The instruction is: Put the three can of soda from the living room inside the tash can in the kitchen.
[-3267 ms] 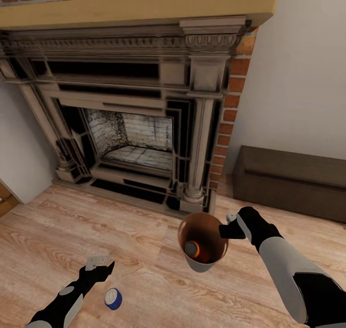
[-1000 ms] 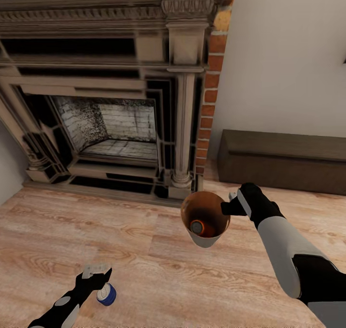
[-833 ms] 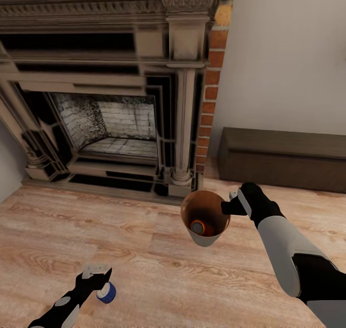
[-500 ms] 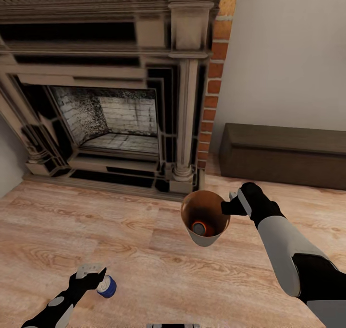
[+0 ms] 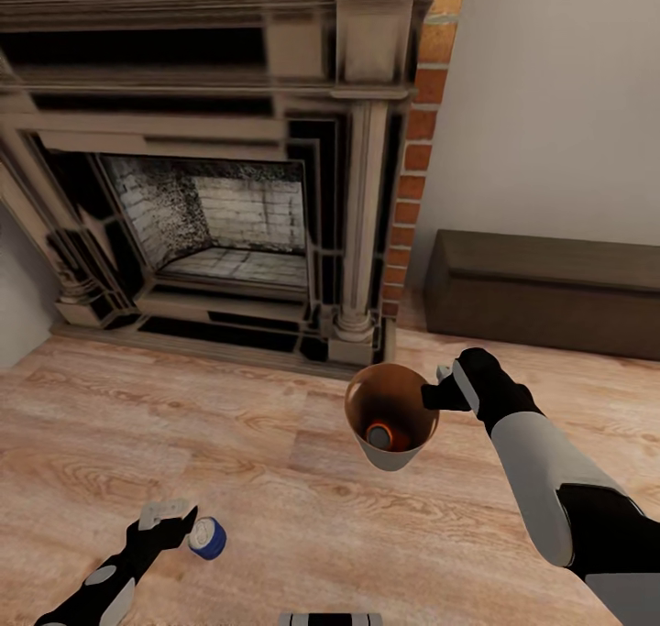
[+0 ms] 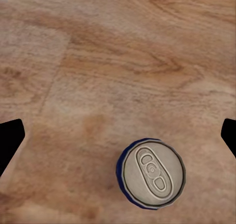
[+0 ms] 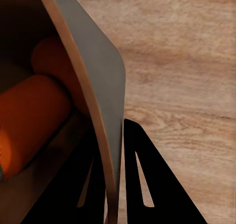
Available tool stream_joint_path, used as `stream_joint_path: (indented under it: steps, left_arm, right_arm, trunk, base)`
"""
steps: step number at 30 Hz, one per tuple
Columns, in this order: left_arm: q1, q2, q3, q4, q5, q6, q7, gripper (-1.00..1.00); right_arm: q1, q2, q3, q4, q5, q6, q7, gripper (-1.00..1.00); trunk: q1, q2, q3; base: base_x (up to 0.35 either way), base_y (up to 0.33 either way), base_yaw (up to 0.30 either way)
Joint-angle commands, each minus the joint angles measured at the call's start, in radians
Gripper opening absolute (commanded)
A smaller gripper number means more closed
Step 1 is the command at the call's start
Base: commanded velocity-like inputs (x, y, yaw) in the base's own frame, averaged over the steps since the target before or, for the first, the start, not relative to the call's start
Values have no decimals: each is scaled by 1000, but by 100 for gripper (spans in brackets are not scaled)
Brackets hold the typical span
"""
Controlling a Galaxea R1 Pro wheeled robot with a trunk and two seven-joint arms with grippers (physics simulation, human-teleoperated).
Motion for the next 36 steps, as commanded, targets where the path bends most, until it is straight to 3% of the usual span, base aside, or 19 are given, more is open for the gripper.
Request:
stream_joint_path:
  steps: [1, 19, 27, 36]
  left_arm:
    - [0, 0, -1, 0, -1, 0, 0, 100]
    - [0, -13, -19, 1, -23, -3, -10, 100]
    - [0, -13, -22, 0, -23, -5, -10, 100]
    - [0, -14, -24, -2, -24, -5, -11, 100]
  right_arm:
    - [0, 0, -2, 0, -26, 1, 8, -100]
    - [1, -1, -2, -1, -26, 1, 8, -100]
    - [3, -6, -2, -3, -25, 1, 7, -100]
    - [5, -8, 2, -7, -24, 1, 6, -100]
  trunk:
    - [0, 0, -1]
    - [0, 0, -13]
    - [31, -56, -43]
    - [31, -56, -55]
  base:
    - [0, 0, 62]
    - [0, 0, 62]
    - [0, 0, 51]
    - [45, -59, 5]
